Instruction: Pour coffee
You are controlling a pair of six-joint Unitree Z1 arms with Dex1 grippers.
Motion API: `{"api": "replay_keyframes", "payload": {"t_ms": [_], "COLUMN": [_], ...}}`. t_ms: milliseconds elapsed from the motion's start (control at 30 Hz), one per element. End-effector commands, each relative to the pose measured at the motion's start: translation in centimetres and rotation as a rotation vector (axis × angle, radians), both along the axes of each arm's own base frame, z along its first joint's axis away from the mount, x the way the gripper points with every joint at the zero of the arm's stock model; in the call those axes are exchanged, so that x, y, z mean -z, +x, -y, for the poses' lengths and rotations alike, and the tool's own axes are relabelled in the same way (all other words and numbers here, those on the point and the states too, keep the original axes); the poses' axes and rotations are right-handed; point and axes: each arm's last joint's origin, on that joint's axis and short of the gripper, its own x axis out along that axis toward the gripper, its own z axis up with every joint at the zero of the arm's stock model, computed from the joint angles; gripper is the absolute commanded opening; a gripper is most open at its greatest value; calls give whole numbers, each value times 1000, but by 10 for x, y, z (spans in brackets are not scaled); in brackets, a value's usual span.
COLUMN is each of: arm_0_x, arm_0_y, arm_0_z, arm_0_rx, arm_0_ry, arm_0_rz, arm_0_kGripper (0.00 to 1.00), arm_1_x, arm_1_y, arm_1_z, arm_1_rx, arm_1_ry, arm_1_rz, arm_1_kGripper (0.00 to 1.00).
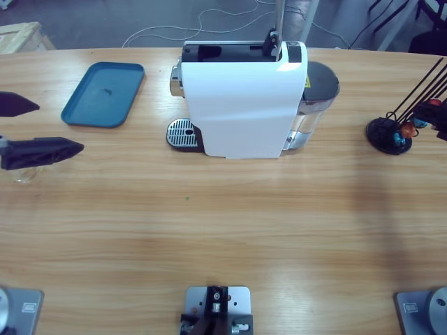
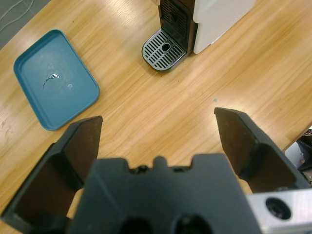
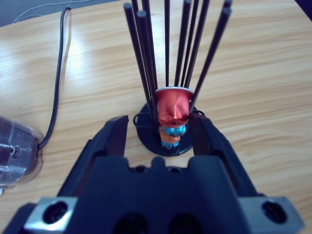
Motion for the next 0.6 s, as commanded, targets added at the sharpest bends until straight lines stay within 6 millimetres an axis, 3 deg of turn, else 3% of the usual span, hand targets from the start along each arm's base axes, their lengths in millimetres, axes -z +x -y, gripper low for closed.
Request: {"api": "replay_keyframes", "payload": {"t_ms": [33,333,400,600], "arm_0_x": [9,11,11,12], "arm_0_y": [-4,-5,-5,-5], "arm_0_z": [-4,-5,-5,-4], "arm_0_rx": [1,-1,0,-1], "arm_0_ry": [1,2,1,4], "arm_0_rz": [-18,-20,-19,-21], "arm_0_kGripper": [987,987,987,987], "arm_1_x": [15,13,13,13], "arm_1_y": [-1,0,1,5], "arm_1_z": [4,11,11,11], "arm_1_rx": [-6,-2,-1,-1], "arm_1_ry": [-23,-36,-34,-24], "arm_1_rz": [-55,-50,-45,-34], "arm_1_kGripper": [326,286,144,140]}}
